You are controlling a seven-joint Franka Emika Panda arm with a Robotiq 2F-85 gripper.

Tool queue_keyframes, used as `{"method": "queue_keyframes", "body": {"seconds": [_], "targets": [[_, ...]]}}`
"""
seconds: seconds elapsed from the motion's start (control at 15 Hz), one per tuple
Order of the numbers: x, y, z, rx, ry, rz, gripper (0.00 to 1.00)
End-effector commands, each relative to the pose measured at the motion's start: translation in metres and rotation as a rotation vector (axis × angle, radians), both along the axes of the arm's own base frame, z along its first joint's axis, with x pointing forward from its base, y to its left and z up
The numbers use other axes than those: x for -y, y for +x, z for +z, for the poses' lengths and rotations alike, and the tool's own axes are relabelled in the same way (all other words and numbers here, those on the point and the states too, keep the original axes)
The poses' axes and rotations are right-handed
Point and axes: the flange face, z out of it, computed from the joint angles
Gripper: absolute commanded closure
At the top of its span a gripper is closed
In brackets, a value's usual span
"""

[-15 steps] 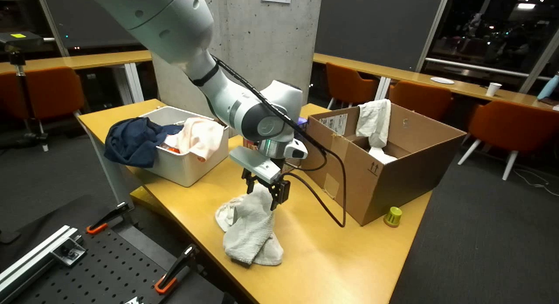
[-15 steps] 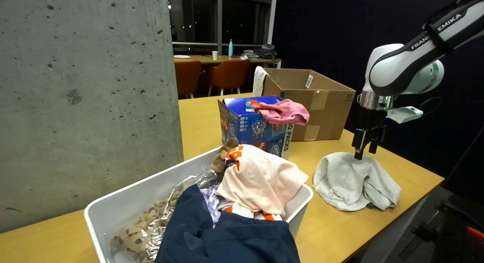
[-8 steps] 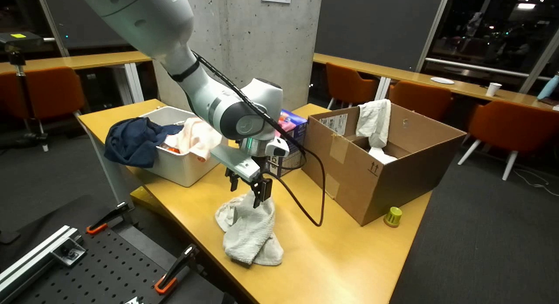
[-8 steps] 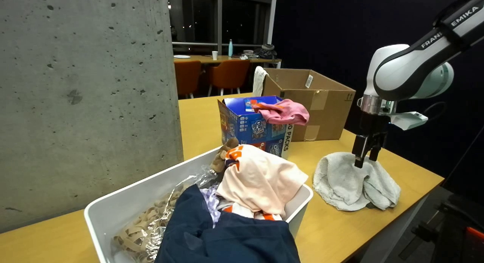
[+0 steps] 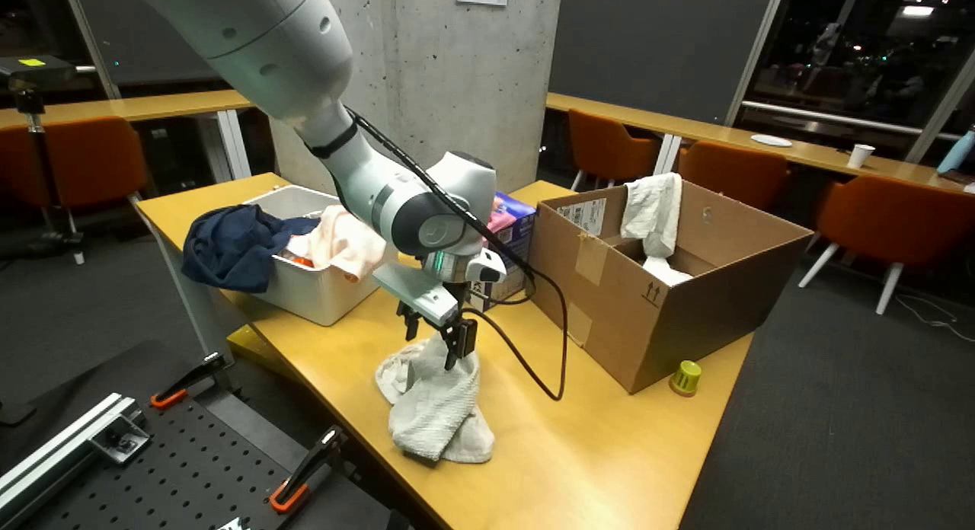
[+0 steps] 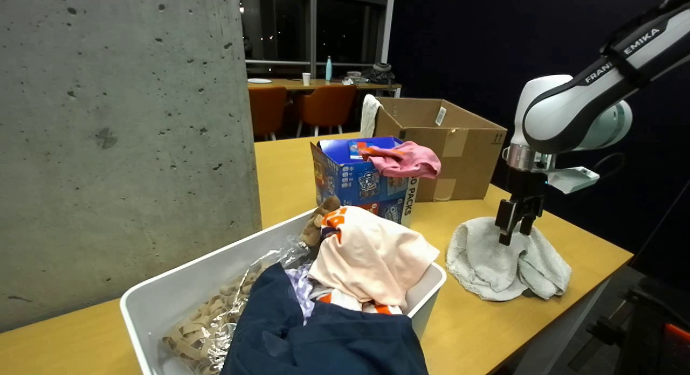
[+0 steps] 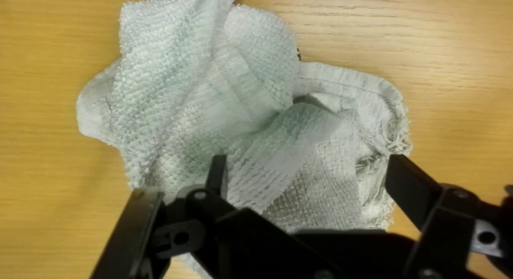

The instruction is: Place the towel over the radish then lift it and place it in the storage container.

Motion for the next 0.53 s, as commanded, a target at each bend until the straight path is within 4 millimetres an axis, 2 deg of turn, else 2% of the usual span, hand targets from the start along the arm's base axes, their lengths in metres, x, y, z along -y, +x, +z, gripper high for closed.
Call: {"method": "queue_keyframes", "body": {"seconds": [0.0,0.2,0.47], "targets": [[0.004,0.011,-0.020,-0.010,-0.010,0.000,0.00],[0.011,0.011,-0.036,-0.029,-0.027,-0.013,0.00],[0.020,0.009,-0.040,-0.039,-0.055,-0.039,0.00]]}}
